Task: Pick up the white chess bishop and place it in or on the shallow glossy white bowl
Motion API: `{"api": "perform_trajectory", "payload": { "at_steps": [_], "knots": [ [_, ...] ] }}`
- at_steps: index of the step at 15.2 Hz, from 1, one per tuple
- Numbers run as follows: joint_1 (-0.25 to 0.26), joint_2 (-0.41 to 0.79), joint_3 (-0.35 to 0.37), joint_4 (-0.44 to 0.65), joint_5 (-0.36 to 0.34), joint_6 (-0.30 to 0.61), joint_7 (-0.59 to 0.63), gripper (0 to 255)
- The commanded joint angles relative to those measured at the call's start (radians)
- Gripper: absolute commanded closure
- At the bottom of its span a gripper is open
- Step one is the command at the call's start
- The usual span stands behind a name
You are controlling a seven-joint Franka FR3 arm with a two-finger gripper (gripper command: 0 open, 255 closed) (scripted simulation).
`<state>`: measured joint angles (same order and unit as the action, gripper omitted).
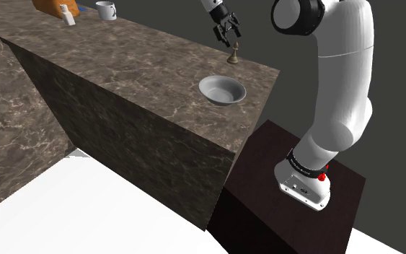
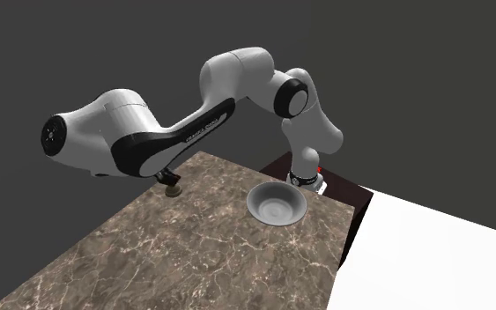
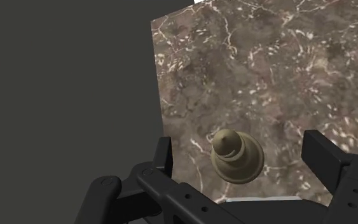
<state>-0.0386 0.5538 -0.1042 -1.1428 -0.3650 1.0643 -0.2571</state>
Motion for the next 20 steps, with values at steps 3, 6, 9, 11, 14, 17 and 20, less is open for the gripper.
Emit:
{"api": "perform_trajectory", "payload": {
  "at_steps": [3,6,9,11,14,17,20],
  "knots": [
    [-0.009,-0.048,-0.001,-0.118,-0.003,0.066,0.015,0],
    [-0.015,-0.081,-0.002,-0.194,-0.003,0.108,0.025,0],
    [-0.015,-0.081,-0.002,-0.194,-0.003,0.108,0.025,0],
    [-0.015,-0.081,-0.002,-0.194,-0.003,0.108,0.025,0],
    [-0.014,-0.081,-0.002,-0.193,-0.003,0.108,0.025,255],
    [-0.014,-0.081,-0.002,-0.193,-0.003,0.108,0.025,255],
    [-0.014,-0.08,-0.002,-0.192,-0.003,0.108,0.025,255]
  ]
}}
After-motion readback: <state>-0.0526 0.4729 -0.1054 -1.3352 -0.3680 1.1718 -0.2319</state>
